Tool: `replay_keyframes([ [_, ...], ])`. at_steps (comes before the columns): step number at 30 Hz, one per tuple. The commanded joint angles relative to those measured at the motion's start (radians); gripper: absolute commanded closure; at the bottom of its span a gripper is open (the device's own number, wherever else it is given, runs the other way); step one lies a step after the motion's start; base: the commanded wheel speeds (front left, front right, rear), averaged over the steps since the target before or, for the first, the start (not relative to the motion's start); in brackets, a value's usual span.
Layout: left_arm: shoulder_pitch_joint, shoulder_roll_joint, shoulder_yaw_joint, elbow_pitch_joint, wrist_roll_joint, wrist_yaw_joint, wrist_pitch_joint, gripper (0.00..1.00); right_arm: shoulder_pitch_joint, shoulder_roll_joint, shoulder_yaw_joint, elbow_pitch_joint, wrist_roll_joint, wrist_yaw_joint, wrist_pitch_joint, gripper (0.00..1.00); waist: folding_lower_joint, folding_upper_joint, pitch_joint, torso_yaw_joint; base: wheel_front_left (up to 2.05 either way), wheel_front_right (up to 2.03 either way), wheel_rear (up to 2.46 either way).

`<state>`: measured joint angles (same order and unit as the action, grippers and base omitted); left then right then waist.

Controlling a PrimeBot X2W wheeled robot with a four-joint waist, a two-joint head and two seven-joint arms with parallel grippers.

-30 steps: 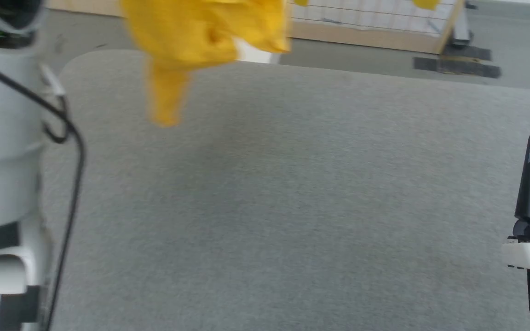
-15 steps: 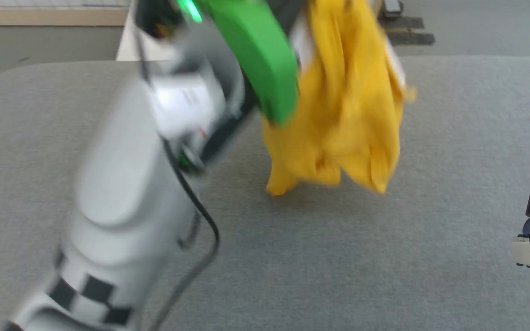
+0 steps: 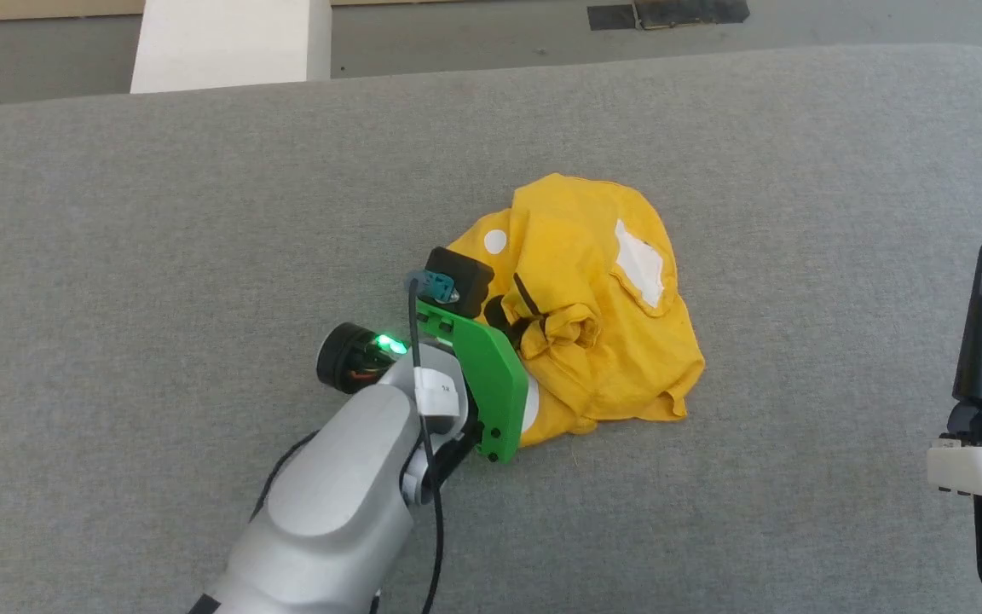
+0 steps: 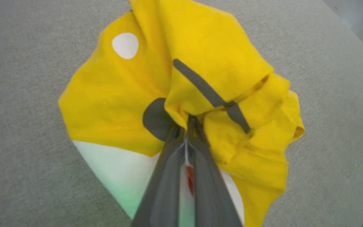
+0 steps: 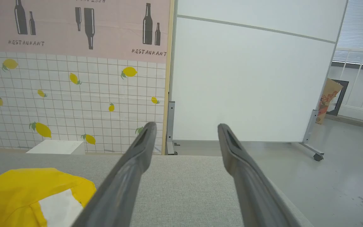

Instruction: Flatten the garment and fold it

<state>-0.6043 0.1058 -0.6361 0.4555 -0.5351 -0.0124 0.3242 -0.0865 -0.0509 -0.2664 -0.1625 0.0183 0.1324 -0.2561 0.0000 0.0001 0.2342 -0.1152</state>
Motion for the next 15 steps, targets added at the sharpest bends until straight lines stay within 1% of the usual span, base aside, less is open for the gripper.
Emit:
replay_keyframes([
  [1,0.0,-0.013,-0.003,0.016,-0.002,-0.004,-0.017,1.0,-0.015,0.001,-0.001,0.004,0.006,-0.002,-0.006,0.0,0.0,-0.0001,0.002,-0.003,0.0,0.0,0.0],
  [3,-0.011,-0.021,0.003,0.034,-0.013,-0.009,-0.038,1.0,-0.013,0.001,-0.007,0.008,0.004,-0.002,-0.006,0.0,0.0,-0.0001,-0.008,0.004,0.0,0.0,0.0],
  [4,-0.018,-0.024,0.004,0.037,-0.017,-0.012,-0.048,0.78,-0.011,0.001,-0.01,0.012,0.002,-0.002,-0.006,0.0,0.0,-0.0001,-0.015,0.009,0.0,0.0,0.0],
  [5,-0.024,-0.026,0.007,0.037,-0.021,-0.016,-0.059,0.13,-0.009,0.001,-0.011,0.014,0.001,-0.002,-0.006,0.0,0.0,-0.0001,-0.023,0.014,0.0,0.0,0.0],
  [6,-0.029,-0.028,0.015,0.034,-0.027,-0.014,-0.071,0.0,-0.007,0.001,-0.012,0.016,0.001,-0.002,-0.006,0.0,0.0,-0.0001,-0.031,0.02,0.0,0.0,0.0],
  [9,-0.035,-0.024,0.044,0.002,-0.046,-0.014,-0.109,0.0,0.004,0.001,-0.017,0.019,-0.002,-0.002,-0.006,0.0,0.0,-0.0001,-0.063,0.041,0.0,0.0,0.0],
  [11,-0.025,-0.01,0.075,-0.045,-0.064,-0.008,-0.133,0.0,0.012,0.001,-0.018,0.02,-0.004,-0.002,-0.006,0.0,0.0,-0.0001,-0.083,0.053,0.0,0.0,0.0],
  [13,-0.002,0.019,0.113,-0.115,-0.076,0.007,-0.166,0.0,0.021,0.001,-0.022,0.02,-0.005,-0.002,-0.006,0.0,0.0,-0.0001,-0.1,0.066,0.0,0.0,0.0],
  [15,0.033,0.066,0.155,-0.203,-0.068,0.032,-0.212,0.0,0.029,0.001,-0.027,0.019,-0.006,-0.002,-0.006,0.0,0.0,-0.0001,-0.111,0.076,0.0,0.0,0.0],
])
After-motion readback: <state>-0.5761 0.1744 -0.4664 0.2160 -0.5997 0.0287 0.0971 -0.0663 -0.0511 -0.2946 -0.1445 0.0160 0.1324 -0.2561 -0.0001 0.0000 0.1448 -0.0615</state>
